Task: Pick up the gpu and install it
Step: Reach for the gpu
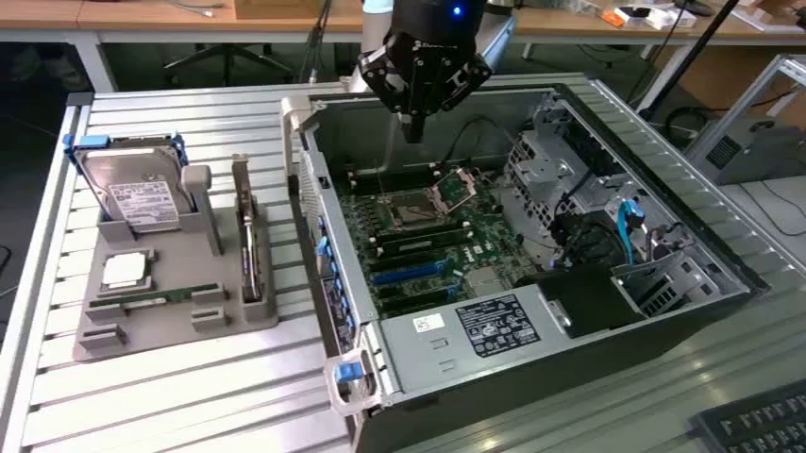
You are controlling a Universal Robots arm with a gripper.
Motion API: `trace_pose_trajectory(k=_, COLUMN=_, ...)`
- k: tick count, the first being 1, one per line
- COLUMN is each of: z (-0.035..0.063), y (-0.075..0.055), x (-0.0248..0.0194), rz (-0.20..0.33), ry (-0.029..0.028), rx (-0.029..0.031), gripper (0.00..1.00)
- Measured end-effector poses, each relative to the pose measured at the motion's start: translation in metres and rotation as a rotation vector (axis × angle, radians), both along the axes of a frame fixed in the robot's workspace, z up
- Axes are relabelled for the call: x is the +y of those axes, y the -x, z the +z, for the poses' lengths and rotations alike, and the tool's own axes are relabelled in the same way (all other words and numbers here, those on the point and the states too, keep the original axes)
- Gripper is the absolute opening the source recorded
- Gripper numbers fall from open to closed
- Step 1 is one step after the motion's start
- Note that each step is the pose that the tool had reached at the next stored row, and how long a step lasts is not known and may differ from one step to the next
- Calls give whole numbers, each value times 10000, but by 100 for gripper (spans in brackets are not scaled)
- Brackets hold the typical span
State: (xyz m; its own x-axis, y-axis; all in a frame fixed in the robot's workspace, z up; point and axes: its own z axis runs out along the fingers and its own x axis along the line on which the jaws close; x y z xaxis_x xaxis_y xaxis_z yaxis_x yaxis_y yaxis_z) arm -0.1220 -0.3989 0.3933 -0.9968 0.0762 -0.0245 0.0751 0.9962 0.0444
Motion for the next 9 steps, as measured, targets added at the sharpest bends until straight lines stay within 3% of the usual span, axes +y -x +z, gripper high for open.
trace_pose_trajectory(k=9, z=0, y=94, x=0, rz=0, ry=0, rx=0, gripper=11)
